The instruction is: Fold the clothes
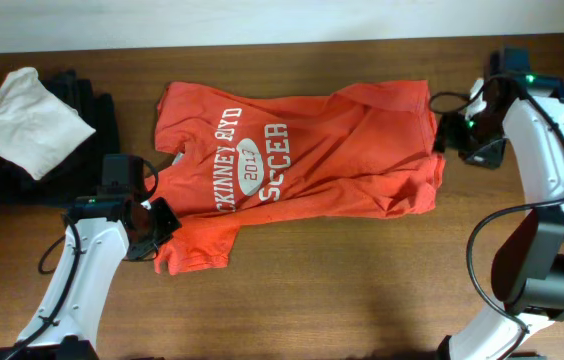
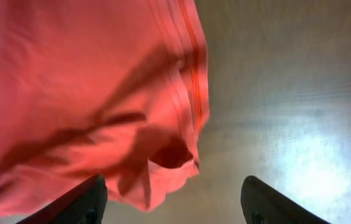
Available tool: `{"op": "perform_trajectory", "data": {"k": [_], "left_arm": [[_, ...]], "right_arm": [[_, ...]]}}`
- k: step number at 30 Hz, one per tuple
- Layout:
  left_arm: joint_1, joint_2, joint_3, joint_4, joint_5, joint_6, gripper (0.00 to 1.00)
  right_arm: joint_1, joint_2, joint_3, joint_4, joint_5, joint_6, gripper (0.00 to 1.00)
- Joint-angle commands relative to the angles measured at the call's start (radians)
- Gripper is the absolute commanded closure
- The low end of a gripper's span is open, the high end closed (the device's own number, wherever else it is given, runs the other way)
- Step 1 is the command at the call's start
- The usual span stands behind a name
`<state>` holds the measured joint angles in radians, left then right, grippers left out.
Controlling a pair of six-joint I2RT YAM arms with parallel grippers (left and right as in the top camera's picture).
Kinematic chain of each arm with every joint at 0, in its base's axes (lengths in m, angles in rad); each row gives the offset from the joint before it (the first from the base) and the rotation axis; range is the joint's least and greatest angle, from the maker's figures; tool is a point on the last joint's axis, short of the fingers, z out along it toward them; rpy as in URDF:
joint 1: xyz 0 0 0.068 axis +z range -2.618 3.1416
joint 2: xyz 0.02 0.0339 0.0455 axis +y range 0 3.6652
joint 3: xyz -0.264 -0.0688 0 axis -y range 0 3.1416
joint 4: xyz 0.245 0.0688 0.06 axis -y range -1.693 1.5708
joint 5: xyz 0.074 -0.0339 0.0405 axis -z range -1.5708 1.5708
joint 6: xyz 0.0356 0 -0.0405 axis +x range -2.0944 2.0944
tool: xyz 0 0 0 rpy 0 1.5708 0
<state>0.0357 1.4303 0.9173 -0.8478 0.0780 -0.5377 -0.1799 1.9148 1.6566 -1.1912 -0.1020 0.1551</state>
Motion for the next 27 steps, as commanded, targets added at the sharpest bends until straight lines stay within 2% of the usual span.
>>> {"op": "perform_trajectory", "data": {"k": [1, 6, 8, 9, 18, 27], "left_arm": [[-0.003, -0.004, 0.001, 0.003, 0.004, 0.02, 0.99], [-0.003, -0.004, 0.001, 0.003, 0.004, 0.02, 0.99], [-0.003, -0.004, 0.001, 0.003, 0.004, 0.02, 0.99], [-0.003, -0.004, 0.001, 0.003, 0.004, 0.02, 0.99], [-0.003, -0.004, 0.001, 0.0, 0.005, 0.02, 0.99], [-0.003, -0.004, 0.001, -0.001, 0.005, 0.02, 0.99]], "right_arm": [[0.003, 0.011, -0.101, -0.025, 0.008, 0.006, 0.3], [0.003, 0.011, -0.258, 0.039, 0.005, 0.006, 0.45], [0.001, 0.011, -0.283, 0.058, 0.004, 0.006, 0.57], [0.001, 0.011, -0.285, 0.063, 0.005, 0.006, 0.59], [0.002, 0.011, -0.285, 0.126, -0.001, -0.017, 0.62], [0.003, 0.012, -0.381, 0.233, -0.098, -0.017, 0.61]]}}
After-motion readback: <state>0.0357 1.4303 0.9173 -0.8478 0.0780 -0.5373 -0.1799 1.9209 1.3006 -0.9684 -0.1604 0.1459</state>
